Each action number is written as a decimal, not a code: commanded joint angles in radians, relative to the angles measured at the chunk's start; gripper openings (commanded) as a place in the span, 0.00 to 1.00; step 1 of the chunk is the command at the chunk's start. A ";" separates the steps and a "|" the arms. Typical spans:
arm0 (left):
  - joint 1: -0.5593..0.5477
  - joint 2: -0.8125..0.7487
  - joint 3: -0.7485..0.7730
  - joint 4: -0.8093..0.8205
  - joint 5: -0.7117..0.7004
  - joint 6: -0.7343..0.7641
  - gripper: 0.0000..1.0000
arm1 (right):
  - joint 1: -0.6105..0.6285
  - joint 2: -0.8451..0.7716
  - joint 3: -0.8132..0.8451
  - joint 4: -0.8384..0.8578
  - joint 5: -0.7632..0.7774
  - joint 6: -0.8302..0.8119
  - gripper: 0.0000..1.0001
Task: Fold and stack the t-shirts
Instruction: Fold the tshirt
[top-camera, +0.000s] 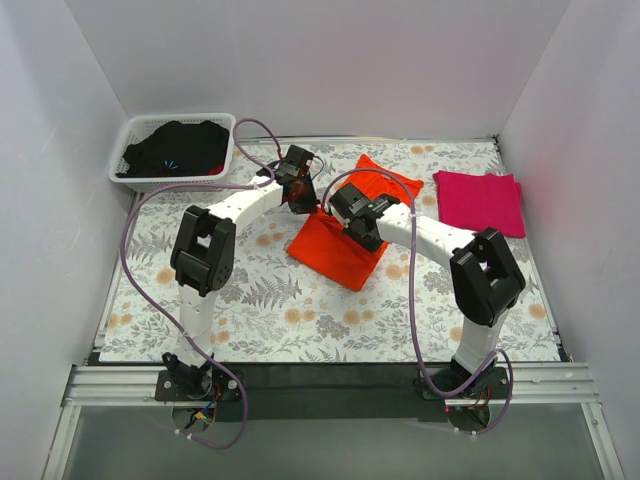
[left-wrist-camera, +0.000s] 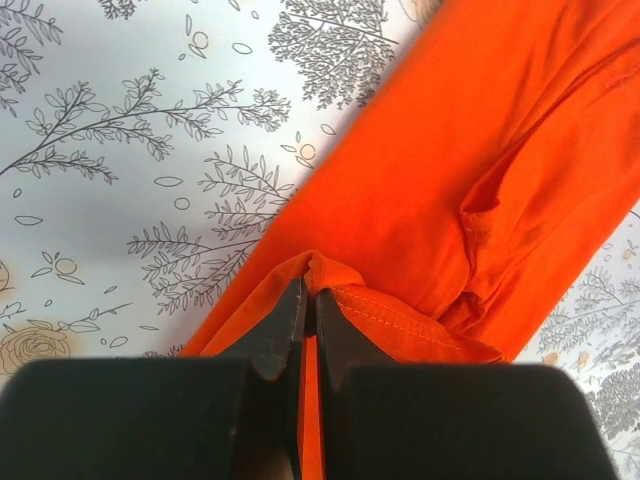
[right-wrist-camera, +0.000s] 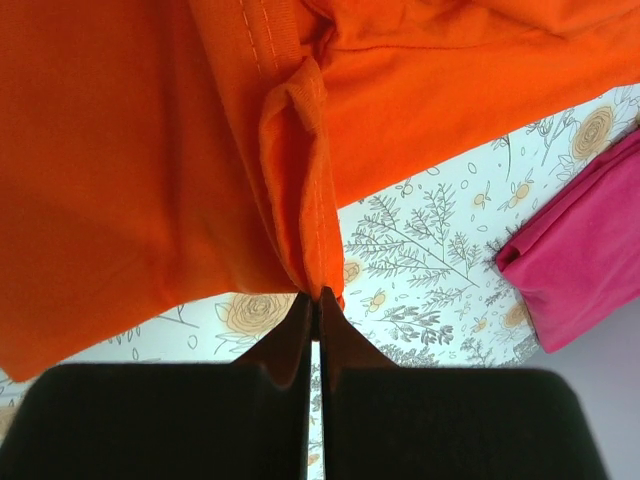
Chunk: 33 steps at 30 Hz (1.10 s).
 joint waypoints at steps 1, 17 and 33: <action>0.009 -0.024 -0.021 0.047 -0.072 -0.012 0.00 | -0.015 0.025 0.021 0.038 0.042 -0.001 0.02; 0.009 -0.010 -0.091 0.166 -0.083 -0.029 0.00 | -0.024 0.105 0.008 0.114 0.138 -0.026 0.04; 0.011 -0.058 -0.159 0.263 -0.065 -0.013 0.53 | -0.026 0.113 0.002 0.150 0.181 0.006 0.33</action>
